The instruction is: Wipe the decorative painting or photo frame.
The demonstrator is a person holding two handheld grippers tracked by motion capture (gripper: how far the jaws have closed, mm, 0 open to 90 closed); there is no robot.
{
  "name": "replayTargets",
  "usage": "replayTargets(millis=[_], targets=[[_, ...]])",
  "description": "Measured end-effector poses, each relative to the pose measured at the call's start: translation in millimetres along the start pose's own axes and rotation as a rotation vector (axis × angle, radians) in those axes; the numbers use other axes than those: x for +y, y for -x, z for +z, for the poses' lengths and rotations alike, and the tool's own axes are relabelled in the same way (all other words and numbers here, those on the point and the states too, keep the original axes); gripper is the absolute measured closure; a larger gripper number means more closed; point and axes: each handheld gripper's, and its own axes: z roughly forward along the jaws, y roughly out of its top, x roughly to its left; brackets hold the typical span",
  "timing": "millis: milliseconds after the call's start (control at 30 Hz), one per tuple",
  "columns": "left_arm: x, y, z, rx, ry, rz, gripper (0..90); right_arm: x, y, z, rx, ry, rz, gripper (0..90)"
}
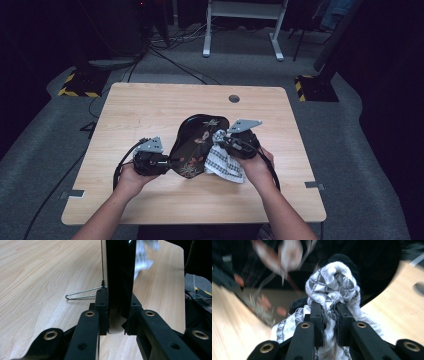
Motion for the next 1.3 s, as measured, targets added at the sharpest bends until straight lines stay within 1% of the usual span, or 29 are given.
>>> replayTargets(millis=[67,133,233,300,500,600,633,733,767,867,967,1033,1200,1233,1300], targets=[[0.0,0.0,0.0,0.0,0.0,0.0,77.8,-9.1,-3.3,9.7,0.01,-0.033,-0.003,79.6],[0.1,-0.1,0.1,0.0,0.001,0.0,77.8,-15.4,-4.6,15.0,0.018,-0.05,-0.001,79.6],[-0.1,-0.5,0.0,-0.003,0.002,-0.002,77.8,-13.8,-2.8,13.2,0.019,-0.05,0.002,79.6],[-0.1,-0.5,0.1,-0.003,0.002,-0.001,77.8,-7.2,-0.3,6.9,0.007,-0.032,0.001,79.6],[0.0,-0.3,0.0,-0.003,0.0,0.0,77.8,16.0,9.9,-17.4,-0.024,0.047,0.003,79.5],[0.0,-0.1,0.1,-0.001,0.0,0.0,77.7,16.8,10.6,-18.6,-0.023,0.054,0.008,79.4],[0.0,0.0,0.1,-0.002,0.0,0.0,77.7,13.7,10.0,-16.1,-0.021,0.053,0.008,79.4],[0.4,-0.2,0.1,-0.005,-0.001,0.001,77.4,3.3,7.6,-6.2,-0.009,0.024,0.014,79.5],[0.5,0.1,0.1,-0.005,-0.001,-0.001,77.4,-2.2,6.3,-0.6,-0.003,0.0,0.018,79.5],[0.6,0.2,0.1,-0.005,-0.001,-0.006,77.4,-12.9,3.4,9.8,0.006,-0.037,0.014,79.5],[0.5,0.1,0.2,-0.003,-0.003,-0.002,77.4,-12.5,4.4,9.3,0.007,-0.044,0.017,79.5],[0.4,0.2,0.2,-0.003,-0.002,0.0,77.3,-6.4,6.3,4.1,0.0,-0.03,0.014,79.5],[0.4,-0.2,0.1,-0.005,-0.003,0.0,77.4,11.1,12.4,-14.1,-0.026,0.033,0.017,79.5],[0.4,-0.1,0.2,-0.005,-0.003,0.0,77.4,12.6,13.0,-16.3,-0.029,0.042,0.019,79.4],[0.6,0.0,0.2,-0.005,-0.004,-0.003,77.4,11.8,12.3,-15.7,-0.029,0.043,0.02,79.4]])
